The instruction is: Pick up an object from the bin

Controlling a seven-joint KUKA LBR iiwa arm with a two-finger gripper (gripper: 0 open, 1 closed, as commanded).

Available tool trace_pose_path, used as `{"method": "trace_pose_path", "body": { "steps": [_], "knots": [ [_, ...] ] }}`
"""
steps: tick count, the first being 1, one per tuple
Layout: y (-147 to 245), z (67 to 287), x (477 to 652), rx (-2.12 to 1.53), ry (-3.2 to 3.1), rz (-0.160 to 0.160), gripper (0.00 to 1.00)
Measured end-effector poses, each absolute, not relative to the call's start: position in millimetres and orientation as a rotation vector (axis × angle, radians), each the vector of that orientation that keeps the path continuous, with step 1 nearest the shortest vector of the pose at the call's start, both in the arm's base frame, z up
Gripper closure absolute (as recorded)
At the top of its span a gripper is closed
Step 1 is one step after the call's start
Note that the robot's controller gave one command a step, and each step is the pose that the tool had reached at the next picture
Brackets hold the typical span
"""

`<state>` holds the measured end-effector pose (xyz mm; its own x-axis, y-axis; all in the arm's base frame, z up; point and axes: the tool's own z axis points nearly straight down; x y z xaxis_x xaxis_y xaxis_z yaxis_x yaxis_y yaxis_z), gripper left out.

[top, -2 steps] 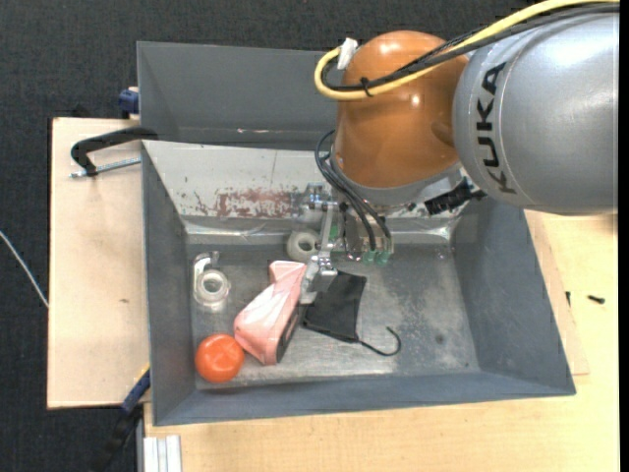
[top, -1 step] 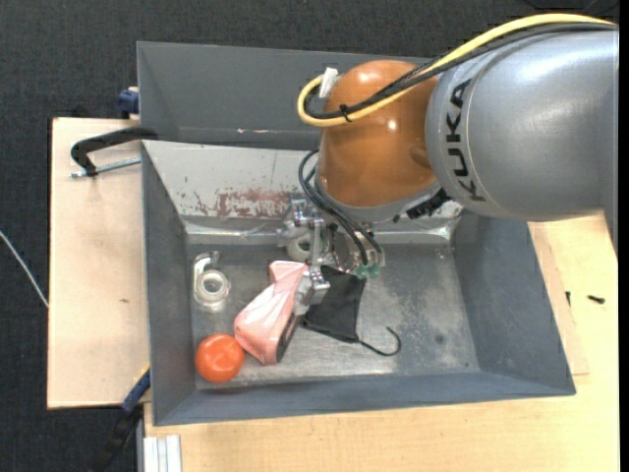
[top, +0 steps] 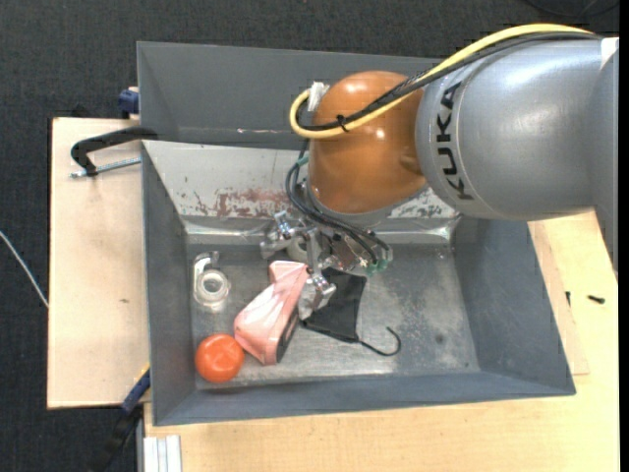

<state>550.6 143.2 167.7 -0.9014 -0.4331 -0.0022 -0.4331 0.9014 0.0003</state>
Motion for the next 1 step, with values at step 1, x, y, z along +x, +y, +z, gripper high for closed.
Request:
{"method": "trace_pose_path", "body": {
  "steps": [1],
  "knots": [
    [147.7, 133.3, 571.2, -0.884, 3.014, 0.001, 0.0]
  ]
}}
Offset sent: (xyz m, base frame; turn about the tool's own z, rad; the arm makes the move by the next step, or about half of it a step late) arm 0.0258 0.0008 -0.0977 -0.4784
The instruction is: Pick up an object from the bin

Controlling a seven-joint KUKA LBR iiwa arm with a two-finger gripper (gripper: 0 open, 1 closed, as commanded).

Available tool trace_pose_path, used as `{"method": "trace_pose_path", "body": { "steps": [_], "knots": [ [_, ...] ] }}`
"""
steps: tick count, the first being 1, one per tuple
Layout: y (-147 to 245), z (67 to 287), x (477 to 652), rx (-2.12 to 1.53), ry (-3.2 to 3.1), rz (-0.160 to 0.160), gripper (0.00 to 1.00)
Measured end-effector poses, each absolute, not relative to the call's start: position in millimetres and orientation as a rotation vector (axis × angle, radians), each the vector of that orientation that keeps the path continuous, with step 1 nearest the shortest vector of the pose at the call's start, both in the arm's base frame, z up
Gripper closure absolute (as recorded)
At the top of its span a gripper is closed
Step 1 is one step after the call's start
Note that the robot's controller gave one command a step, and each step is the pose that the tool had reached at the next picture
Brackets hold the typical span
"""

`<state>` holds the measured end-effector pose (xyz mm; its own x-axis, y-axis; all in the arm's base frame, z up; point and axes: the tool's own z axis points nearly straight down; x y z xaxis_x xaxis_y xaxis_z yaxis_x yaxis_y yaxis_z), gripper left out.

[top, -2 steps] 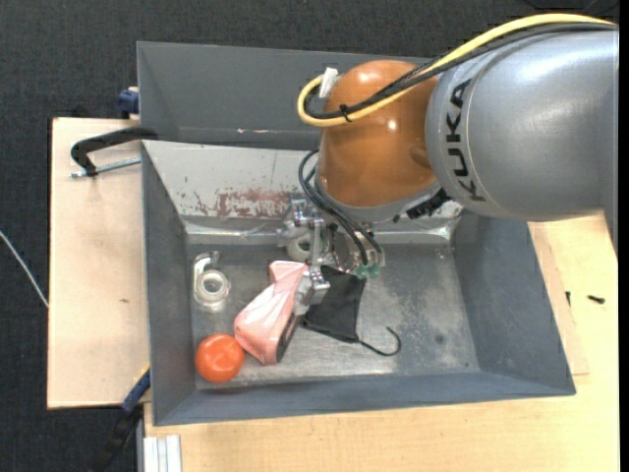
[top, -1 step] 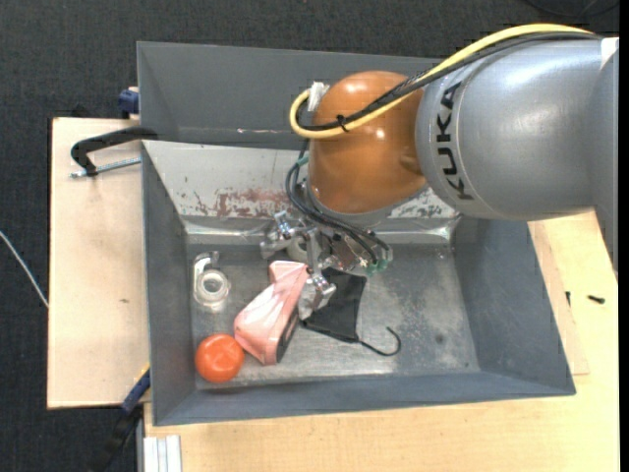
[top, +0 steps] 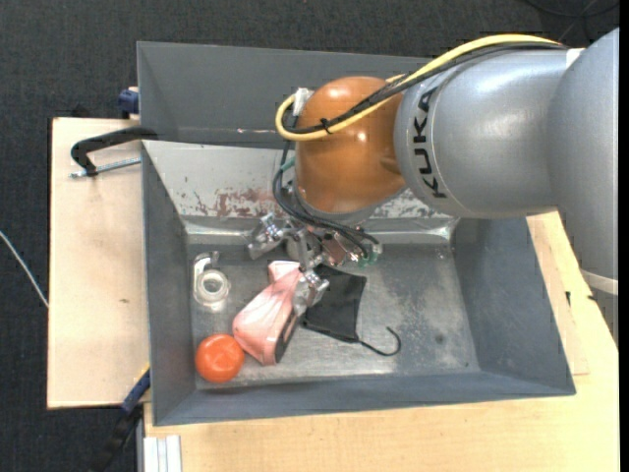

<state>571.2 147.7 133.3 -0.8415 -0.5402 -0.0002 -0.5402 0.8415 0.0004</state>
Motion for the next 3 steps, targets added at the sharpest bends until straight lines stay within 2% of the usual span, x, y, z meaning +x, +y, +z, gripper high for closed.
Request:
{"method": "trace_pose_path", "body": {
  "steps": [1, 2, 3],
  "knots": [
    [145, 90, 575.1, -1.331, 2.853, -0.004, 0.0],
    [143, 76, 574.6, -1.541, 2.755, -0.008, 1.0],
    [143, 76, 574.7, -1.542, 2.755, -0.008, 1.0]
  ]
}}
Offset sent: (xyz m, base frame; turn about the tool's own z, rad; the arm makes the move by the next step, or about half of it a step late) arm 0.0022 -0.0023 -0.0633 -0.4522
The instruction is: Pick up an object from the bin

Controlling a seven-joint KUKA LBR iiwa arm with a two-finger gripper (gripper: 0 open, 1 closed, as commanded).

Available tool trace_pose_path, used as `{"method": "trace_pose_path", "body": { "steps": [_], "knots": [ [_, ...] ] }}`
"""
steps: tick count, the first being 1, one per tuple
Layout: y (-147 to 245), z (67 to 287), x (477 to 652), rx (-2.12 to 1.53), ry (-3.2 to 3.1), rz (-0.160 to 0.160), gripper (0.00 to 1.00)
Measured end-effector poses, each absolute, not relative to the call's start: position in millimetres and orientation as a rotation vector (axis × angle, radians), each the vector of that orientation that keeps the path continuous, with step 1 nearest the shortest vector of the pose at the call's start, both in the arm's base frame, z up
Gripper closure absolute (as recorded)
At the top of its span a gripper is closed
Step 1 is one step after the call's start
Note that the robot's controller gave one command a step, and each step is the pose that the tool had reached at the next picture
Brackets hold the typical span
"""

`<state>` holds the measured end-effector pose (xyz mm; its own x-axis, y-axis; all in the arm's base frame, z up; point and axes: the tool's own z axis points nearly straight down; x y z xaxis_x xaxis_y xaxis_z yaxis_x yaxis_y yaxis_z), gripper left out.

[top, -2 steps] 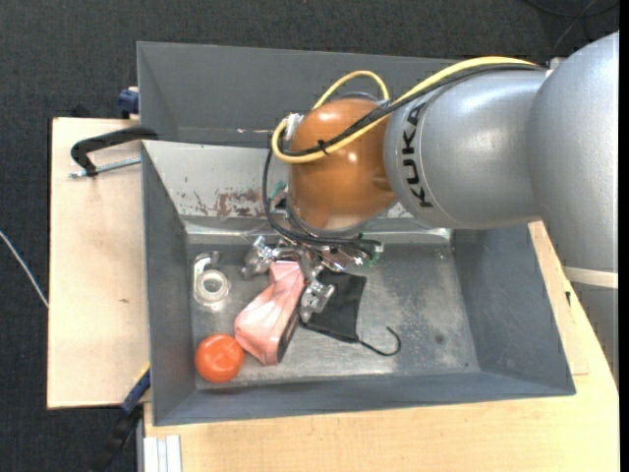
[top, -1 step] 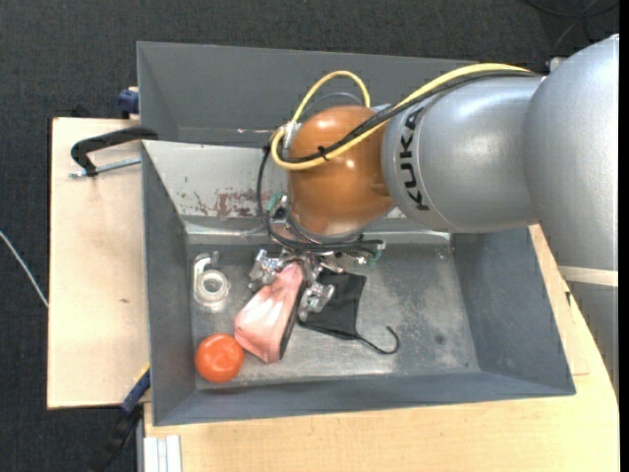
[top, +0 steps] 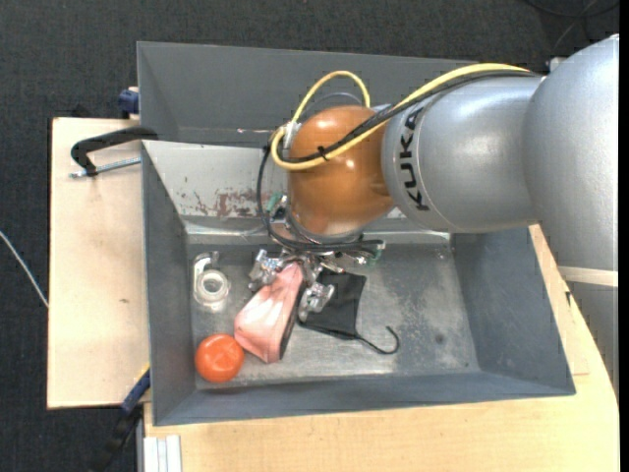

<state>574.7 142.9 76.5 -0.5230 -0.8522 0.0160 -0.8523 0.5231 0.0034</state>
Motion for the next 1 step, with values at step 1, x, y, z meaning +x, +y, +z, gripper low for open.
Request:
{"method": "trace_pose_path", "body": {
  "steps": [1],
  "knots": [
    [142.9, 79.1, 573.7, 1.527, -2.731, 0.004, 1.0]
  ]
}}
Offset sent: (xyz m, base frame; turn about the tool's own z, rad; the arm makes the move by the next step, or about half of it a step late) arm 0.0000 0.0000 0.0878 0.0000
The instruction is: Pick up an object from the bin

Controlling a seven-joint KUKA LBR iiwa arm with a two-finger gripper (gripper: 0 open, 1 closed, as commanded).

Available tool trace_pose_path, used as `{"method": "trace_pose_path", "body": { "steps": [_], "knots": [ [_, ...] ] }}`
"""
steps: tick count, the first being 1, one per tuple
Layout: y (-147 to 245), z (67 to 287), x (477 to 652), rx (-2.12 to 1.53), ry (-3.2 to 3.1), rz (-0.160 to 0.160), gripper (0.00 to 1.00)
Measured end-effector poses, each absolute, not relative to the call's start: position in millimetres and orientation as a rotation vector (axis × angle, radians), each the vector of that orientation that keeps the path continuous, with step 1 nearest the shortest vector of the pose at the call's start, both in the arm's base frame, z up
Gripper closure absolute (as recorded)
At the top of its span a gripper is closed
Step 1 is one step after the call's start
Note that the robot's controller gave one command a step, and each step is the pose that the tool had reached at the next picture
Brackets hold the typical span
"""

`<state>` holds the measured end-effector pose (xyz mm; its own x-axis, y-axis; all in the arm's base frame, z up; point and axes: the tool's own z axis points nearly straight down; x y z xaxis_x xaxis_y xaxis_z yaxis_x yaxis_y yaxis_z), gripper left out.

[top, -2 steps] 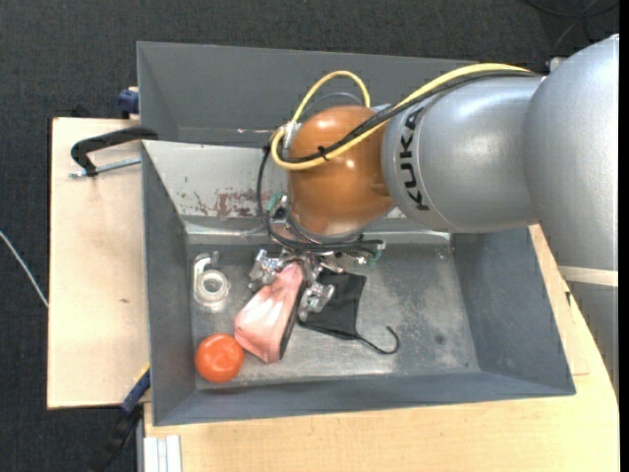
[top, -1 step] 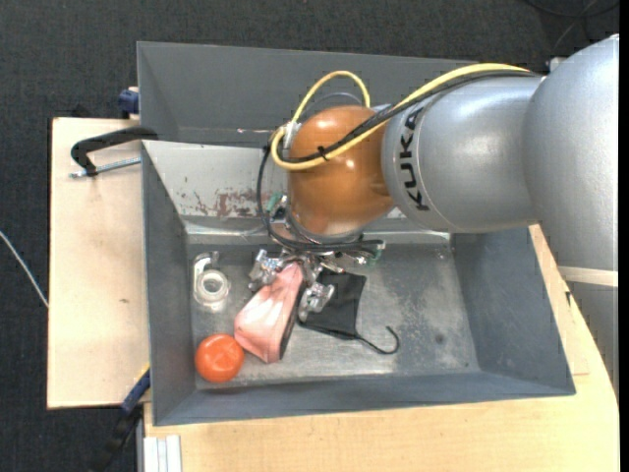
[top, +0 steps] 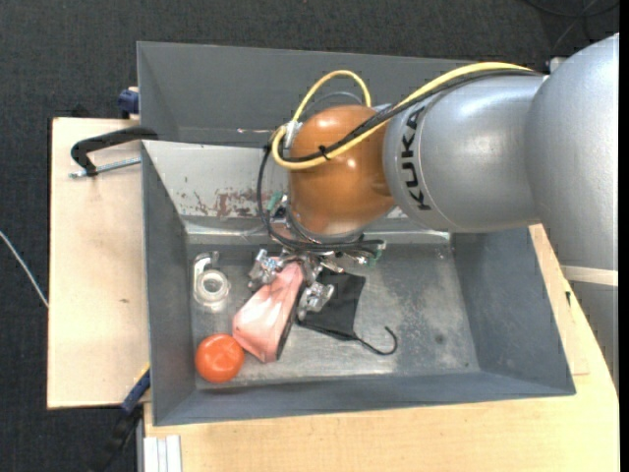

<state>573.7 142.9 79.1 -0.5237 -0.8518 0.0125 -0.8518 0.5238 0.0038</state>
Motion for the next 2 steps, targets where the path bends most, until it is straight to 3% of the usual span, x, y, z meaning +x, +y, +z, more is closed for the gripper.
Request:
{"method": "trace_pose_path", "body": {
  "steps": [2],
  "knots": [
    [145, 113, 571.6, 1.531, -2.738, -0.005, 1.0]
  ]
}}
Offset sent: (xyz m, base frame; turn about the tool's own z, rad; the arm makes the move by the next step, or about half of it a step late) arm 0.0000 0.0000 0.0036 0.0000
